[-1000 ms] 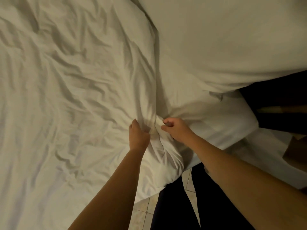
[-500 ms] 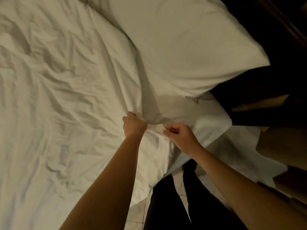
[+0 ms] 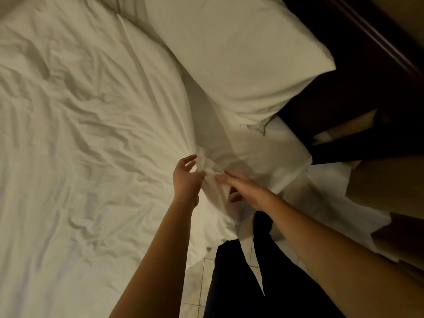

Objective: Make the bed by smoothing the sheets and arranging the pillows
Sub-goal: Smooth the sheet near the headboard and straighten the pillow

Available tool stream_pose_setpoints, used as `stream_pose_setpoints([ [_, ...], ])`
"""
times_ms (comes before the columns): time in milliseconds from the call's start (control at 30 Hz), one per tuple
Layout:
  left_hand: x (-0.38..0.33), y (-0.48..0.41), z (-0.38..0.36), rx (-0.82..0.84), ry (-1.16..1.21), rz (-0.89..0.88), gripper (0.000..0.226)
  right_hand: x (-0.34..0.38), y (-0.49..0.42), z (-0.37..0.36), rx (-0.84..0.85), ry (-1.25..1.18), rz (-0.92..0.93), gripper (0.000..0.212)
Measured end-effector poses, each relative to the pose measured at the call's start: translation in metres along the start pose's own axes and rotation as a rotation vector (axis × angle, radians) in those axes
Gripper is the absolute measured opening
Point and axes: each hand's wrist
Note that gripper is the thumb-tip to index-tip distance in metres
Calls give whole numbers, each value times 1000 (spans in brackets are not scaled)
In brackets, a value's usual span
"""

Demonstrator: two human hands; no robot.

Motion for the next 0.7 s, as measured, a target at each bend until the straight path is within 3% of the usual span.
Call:
stream_pose_setpoints([
  [133,-1,24,-10,233,173,63,59,-2,10,11,-59,-44,-13,71],
  [267,4,40,-31,448,135,107,65,-6,20,30,-91,-249,-126,77],
  [400,7,42,-52,482,26,164,67,-10,34,56,-118,-406,-21,32],
  [467,7,37,-51,444,-72,173,69,-11,39,66,-113,-474,60,23],
  [567,1,30,-43,462,-153,232,73,-13,43,74,-124,-454,113,23],
  [700,-3,25,-36,516,-147,252,72,-7,43,62,7,-342,0,55],
])
Point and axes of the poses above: each hand's wrist, its own y-axis away from the middle knuckle, its own z-axis out of the back of the hand, x = y × z, and after that the axes turned 5 degrees about x, right-handed
